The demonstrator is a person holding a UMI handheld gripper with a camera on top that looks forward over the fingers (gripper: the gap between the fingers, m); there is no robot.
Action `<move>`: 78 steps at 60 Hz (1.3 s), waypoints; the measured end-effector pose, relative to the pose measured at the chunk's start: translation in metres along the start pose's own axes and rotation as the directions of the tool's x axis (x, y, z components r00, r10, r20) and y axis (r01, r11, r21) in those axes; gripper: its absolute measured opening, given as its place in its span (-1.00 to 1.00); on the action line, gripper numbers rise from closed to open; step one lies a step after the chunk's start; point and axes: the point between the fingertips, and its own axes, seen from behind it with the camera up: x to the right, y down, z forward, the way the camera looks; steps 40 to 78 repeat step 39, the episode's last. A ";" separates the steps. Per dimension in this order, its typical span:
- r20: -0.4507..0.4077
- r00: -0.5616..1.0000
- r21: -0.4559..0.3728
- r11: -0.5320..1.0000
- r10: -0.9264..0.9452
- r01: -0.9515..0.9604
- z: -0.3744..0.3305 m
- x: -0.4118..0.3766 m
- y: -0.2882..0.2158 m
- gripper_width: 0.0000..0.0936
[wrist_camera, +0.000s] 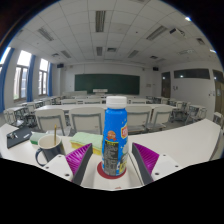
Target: Pour water
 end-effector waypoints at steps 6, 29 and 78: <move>0.008 1.000 0.020 1.000 -0.016 0.016 -0.055 -0.010 -0.004 0.81; 0.172 0.985 0.035 0.999 -0.003 -0.003 -0.210 -0.126 0.051 0.82; 0.187 0.982 0.038 0.999 -0.014 0.007 -0.207 -0.143 0.063 0.82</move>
